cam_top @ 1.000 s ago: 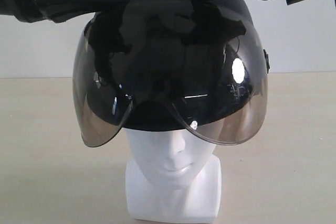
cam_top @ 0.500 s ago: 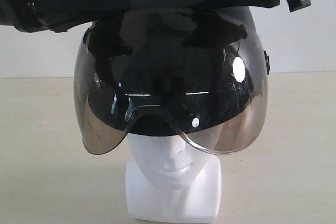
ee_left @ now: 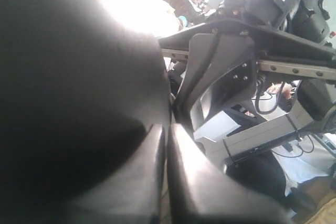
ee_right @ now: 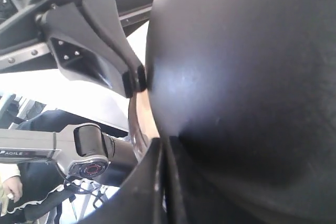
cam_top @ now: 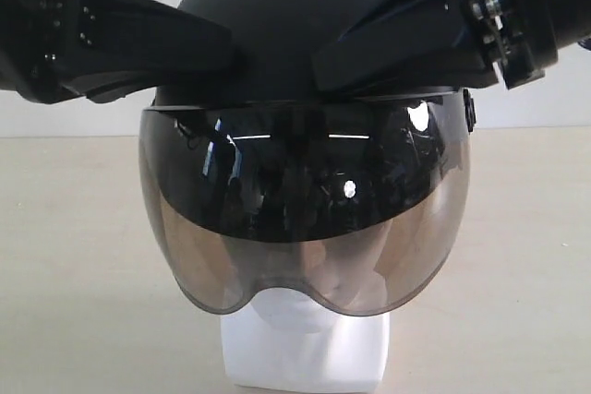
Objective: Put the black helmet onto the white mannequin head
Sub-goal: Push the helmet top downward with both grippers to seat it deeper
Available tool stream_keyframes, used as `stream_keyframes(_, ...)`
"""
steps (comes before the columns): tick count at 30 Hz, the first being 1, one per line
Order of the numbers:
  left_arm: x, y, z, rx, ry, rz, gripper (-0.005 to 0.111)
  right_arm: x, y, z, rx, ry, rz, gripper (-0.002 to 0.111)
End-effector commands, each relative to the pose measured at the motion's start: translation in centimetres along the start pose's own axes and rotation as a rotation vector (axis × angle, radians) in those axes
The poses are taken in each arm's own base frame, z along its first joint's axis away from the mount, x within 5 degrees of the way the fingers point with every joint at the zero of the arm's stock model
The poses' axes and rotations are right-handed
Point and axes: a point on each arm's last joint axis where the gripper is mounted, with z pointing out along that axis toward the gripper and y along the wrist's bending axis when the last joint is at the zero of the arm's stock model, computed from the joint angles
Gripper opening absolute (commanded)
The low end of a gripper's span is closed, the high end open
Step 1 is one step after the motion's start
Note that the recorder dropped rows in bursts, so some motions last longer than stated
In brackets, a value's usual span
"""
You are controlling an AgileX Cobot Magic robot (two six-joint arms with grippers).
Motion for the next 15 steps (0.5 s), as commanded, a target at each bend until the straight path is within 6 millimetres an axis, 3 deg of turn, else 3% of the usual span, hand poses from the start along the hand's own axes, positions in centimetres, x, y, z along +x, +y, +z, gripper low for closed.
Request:
stream_keyframes(1,1.5,1.9,0.2,-0.109,0.054,0.002,0.004,0.6,-2.9,1.0,0.159,0.074,-0.032,0.0)
stream_keyframes(7,2.5,2.4,0.3,-0.109,0.068,-0.007,0.004,0.8,-3.1,1.2,0.163,0.075,-0.024,0.0)
stream_keyframes(15,3.6,2.8,0.4,-0.109,0.083,-0.031,0.004,2.6,-4.6,2.2,0.179,0.102,0.031,0.0)
